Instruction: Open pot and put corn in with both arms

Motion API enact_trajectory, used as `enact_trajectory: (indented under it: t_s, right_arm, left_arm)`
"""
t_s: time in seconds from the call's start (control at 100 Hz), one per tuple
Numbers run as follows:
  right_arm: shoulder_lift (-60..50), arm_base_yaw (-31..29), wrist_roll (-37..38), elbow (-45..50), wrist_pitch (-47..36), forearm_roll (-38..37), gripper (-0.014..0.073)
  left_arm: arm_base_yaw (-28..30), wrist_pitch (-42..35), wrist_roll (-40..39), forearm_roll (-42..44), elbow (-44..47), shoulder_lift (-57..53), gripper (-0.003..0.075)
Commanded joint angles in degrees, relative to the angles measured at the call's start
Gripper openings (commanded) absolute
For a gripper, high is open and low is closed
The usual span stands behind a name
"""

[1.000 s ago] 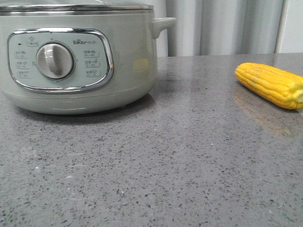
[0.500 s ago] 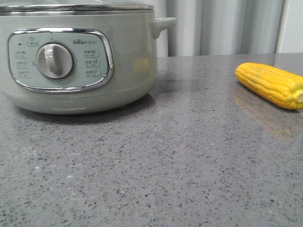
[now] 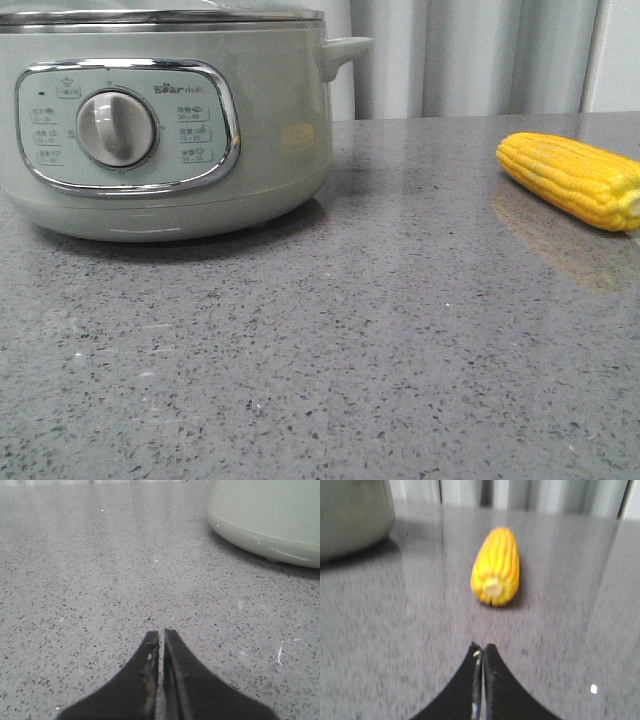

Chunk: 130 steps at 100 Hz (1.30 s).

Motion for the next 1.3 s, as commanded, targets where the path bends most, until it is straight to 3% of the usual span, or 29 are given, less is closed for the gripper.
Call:
enact_trajectory:
  t_s: [0.0, 0.09, 0.16, 0.24, 0.52, 0.83, 1.02, 1.12, 1.22, 1.29]
  right_arm:
    - [-0.9, -0.3, 0.1, 1.4, -9.2, 4.8, -0.0075]
    - [-0.9, -0.3, 0.1, 1.4, -11.5, 14.2, -0.0075]
    - [-0.9, -0.3, 0.1, 1.4, -13.0, 17.6, -0.0075]
    - [-0.9, -0.3, 0.1, 1.4, -15.2, 20.8, -0.0075]
    - [-0.9, -0.3, 0.1, 1.4, -19.6, 27.7, -0.0075]
    - [-0.9, -0.3, 0.1, 0.5, -19.2, 27.9, -0.0075]
    - [1.0, -0.3, 0.0, -8.8, -9.8, 27.2, -0.0074]
    - [6.4, -0.3, -0.6, -15.8, -1.6, 20.0, -0.0074]
    - [13.9, -0.3, -0.6, -23.4, 3.6, 12.4, -0.0062]
    - [19.5, -0.3, -0.6, -28.2, 5.6, 9.8, -0.0010]
  left_arm:
    - [0.1, -3.0, -0.5, -0.4, 1.7, -1.3, -0.0018]
    - [0.1, -4.6, -0.5, -3.1, 1.7, -1.3, -0.0018]
    - [0.1, -6.9, -0.5, -11.6, 1.7, -1.3, -0.0018]
    - [0.1, -9.1, -0.5, -21.9, 1.7, -1.3, -0.0018]
    - [0.1, -22.0, -0.5, -33.9, 1.7, -1.3, -0.0018]
    - [0.1, -24.2, -0.5, -34.7, 0.9, -1.1, -0.0019]
    - [0.1, -12.9, 1.3, -28.4, -6.8, 2.0, -0.0019]
    - [0.1, -5.5, 4.1, -22.1, -13.9, 7.4, -0.0018]
    - [0.1, -3.6, 13.1, -21.2, -20.3, 13.9, -0.0006]
    - [0.0, -2.7, 17.8, -21.3, -25.1, 19.2, 0.0071]
